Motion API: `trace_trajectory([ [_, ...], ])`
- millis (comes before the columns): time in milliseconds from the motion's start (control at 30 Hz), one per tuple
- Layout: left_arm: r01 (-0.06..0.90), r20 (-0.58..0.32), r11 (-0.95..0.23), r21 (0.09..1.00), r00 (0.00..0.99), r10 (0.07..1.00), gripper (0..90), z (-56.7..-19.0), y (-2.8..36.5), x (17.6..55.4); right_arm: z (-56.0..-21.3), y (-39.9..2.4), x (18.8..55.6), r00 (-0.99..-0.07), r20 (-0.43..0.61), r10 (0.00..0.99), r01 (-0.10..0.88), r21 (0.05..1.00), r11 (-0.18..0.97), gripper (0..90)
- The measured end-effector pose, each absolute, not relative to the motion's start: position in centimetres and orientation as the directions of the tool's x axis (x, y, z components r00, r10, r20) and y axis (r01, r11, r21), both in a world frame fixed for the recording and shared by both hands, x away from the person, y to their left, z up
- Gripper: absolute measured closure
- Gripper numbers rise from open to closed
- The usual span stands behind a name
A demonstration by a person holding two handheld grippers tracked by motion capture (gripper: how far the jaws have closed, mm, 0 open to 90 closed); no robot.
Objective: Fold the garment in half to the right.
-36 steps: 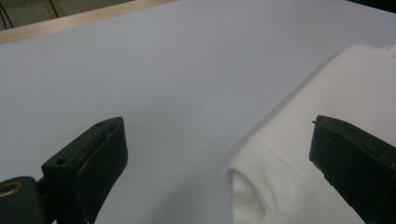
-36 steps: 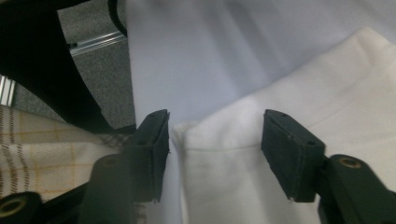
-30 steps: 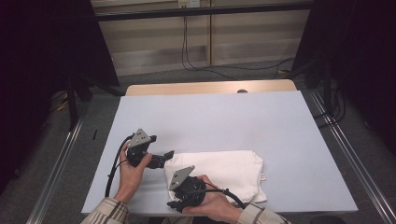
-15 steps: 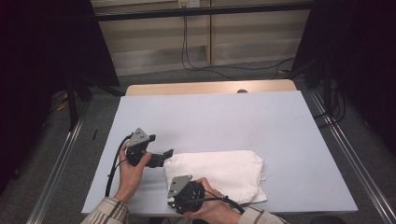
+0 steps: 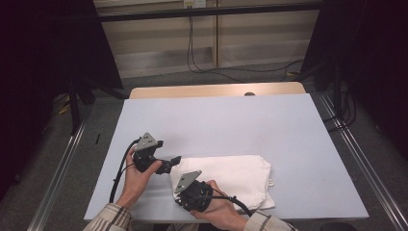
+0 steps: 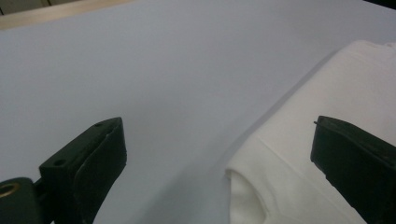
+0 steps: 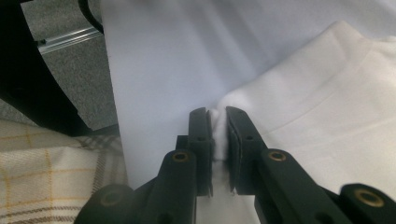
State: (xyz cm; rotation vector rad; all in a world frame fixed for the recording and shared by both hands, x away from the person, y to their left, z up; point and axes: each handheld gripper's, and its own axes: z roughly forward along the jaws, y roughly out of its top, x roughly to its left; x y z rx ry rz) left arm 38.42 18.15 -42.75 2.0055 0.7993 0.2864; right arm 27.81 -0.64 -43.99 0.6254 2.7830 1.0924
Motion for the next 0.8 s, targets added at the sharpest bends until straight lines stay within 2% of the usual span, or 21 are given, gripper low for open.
trace_trajectory([
  [167, 0.458, -0.125, -0.393, 0.797, 0.762, 0.635, 3.7, -43.1, 17.8, 38.6, -44.1, -1.0, 27.8, -0.909, 0.083, 0.409, 0.351, 0.680, 0.644, 82.0],
  [267, 0.493, -0.146, -0.413, 0.766, 0.758, 0.636, 6.9, -43.5, 17.5, 38.8, -44.2, -1.2, 27.8, -0.908, 0.090, 0.409, 0.354, 0.687, 0.635, 82.0],
  [367, 0.510, -0.159, -0.436, 0.741, 0.765, 0.624, 12.8, -43.8, 17.3, 39.4, -44.3, -1.3, 27.9, -0.908, 0.105, 0.406, 0.361, 0.690, 0.627, 82.0],
  [500, 0.520, -0.164, -0.489, 0.700, 0.783, 0.600, 30.6, -43.9, 16.8, 39.9, -44.4, -1.3, 27.9, -0.909, 0.104, 0.404, 0.357, 0.694, 0.625, 82.0],
  [700, 0.507, -0.141, -0.553, 0.661, 0.808, 0.572, 39.5, -44.6, 16.0, 39.9, -44.4, -1.3, 27.9, -0.909, 0.103, 0.403, 0.356, 0.695, 0.624, 82.0],
  [800, 0.484, -0.114, -0.570, 0.664, 0.819, 0.563, 40.7, -44.6, 16.0, 39.8, -44.4, -1.3, 27.9, -0.909, 0.106, 0.404, 0.358, 0.695, 0.624, 82.0],
])
